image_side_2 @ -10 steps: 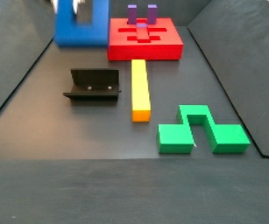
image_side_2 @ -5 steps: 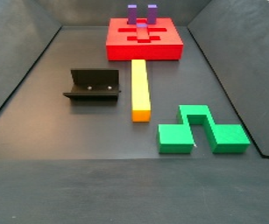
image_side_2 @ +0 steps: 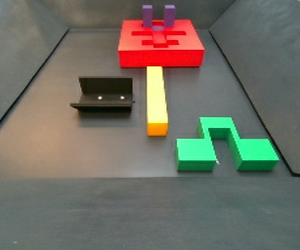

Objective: Pick up the blue object. Move up. Place the blue object on the fixture. Regrasp the blue object. Move to above the board. Insert the blue object.
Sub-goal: Move to above the board, then insert the blue object.

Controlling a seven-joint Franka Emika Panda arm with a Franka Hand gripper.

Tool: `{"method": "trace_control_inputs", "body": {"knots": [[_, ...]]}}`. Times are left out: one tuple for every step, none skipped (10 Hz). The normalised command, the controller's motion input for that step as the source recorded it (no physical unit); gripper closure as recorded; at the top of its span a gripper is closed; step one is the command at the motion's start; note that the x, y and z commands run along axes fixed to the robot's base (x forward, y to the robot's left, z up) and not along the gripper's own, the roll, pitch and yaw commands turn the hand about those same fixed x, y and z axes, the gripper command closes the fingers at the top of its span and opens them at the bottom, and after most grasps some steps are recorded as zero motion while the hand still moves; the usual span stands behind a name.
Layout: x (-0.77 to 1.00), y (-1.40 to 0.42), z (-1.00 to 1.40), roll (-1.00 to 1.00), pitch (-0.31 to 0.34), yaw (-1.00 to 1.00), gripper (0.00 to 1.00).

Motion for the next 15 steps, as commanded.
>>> {"method": "trace_control_inputs", "body": {"knots": [[-0.9,-0.86,0.17,-1.0,0.062,0.07,1.0],[-0.51,-0.46,0.08,-1.0,0.058,0.07,1.0],[-0.27,-0.24,0.04,-1.0,0.057,0.07,1.0],[-0.16,-0.1,0.04,-1.0,0.038,0.07,1.0],[-0.11,-0.04,0.01,-1.0,0.014,0.07,1.0],[-0.08,0.01,0.01,-1.0,0.002,0.06,1.0],[-0.07,0.01,0.01,-0.94,-0.011,0.05,1.0],[-0.05,0.01,0.0,-0.69,-0.021,0.03,1.0],[-0.03,0.01,0.0,-0.41,-0.019,0.01,1.0],[-0.03,0.01,0.0,-0.27,-0.015,0.01,1.0],[0.03,0.0,-0.14,0.0,0.0,0.0,1.0],[0.17,0.03,-0.45,0.0,0.0,0.0,1.0],[0.36,0.08,-0.68,0.0,0.0,0.0,1.0],[0.61,0.15,-0.92,0.0,-0.05,0.0,1.0],[0.73,0.17,-0.96,0.0,-0.067,0.0,1.0]]}}
